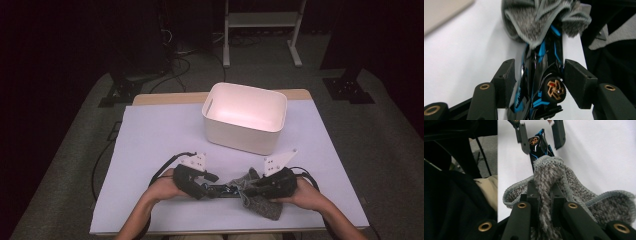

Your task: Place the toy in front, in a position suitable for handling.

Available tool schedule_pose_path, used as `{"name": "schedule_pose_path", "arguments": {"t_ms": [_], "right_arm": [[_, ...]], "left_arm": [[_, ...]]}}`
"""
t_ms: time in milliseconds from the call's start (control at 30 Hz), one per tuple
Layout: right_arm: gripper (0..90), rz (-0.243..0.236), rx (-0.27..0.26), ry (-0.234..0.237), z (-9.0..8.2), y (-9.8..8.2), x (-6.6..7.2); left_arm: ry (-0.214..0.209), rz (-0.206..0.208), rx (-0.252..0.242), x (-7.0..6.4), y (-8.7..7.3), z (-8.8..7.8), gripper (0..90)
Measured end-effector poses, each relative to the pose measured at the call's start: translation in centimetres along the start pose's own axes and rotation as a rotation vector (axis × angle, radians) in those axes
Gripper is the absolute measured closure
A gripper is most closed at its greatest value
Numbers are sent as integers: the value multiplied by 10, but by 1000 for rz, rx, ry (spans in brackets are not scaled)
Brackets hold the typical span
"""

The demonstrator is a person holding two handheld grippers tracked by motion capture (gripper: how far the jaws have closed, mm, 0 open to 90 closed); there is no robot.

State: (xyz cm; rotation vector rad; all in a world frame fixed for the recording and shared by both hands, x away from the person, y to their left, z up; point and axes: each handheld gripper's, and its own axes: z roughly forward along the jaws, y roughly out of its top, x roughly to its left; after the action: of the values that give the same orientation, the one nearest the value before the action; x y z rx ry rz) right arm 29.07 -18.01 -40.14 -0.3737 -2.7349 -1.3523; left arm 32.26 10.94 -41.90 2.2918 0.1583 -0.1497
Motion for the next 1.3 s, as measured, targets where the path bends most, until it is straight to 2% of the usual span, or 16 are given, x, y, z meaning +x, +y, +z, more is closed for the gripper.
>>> {"name": "schedule_pose_path", "arguments": {"t_ms": [67, 233, 333, 400, 533, 667, 800, 867, 933, 967, 1000, 1033, 1100, 1233, 1300], "right_arm": [[815, -2, 2, 4, 0, -1, 3], [815, -11, 14, 23, 2, -4, 10], [817, -23, 19, 30, 4, -7, 15], [817, -21, 18, 27, 5, -9, 18], [819, -24, 22, 37, 8, -14, 23], [822, -56, 46, 31, 14, -18, 31], [822, -64, 53, 30, 19, -20, 35], [821, -70, 71, 41, 22, -22, 36], [818, -57, 56, 52, 22, -22, 36], [818, -46, 42, 47, 21, -22, 36], [818, -41, 34, 42, 19, -20, 34], [818, -42, 35, 34, 18, -18, 33], [816, -58, 49, 22, 21, -10, 29], [815, -87, 81, 36, 38, 8, 24], [814, -109, 94, 48, 51, 19, 22]], "left_arm": [[-1, -2, 18, -1, -2, 4, 414], [-26, -5, 7, -7, -4, 3, 388], [-31, -7, 18, -9, -8, 3, 370], [-29, -5, 27, -11, -11, 4, 369], [-24, 12, 13, -17, -14, 5, 339], [-21, 28, 16, -21, -14, 5, 329], [-5, 39, 14, -23, -16, 3, 328], [-6, 24, -9, -25, -18, 2, 325], [19, 13, 1, -25, -20, 1, 253], [43, 19, 15, -24, -22, 1, 272], [47, 10, 29, -23, -24, 3, 272], [42, 6, 42, -23, -25, 4, 271], [30, 4, 31, -23, -26, 7, 260], [42, 24, 35, -25, -25, 8, 259], [43, 12, 26, -25, -26, 7, 259]]}}
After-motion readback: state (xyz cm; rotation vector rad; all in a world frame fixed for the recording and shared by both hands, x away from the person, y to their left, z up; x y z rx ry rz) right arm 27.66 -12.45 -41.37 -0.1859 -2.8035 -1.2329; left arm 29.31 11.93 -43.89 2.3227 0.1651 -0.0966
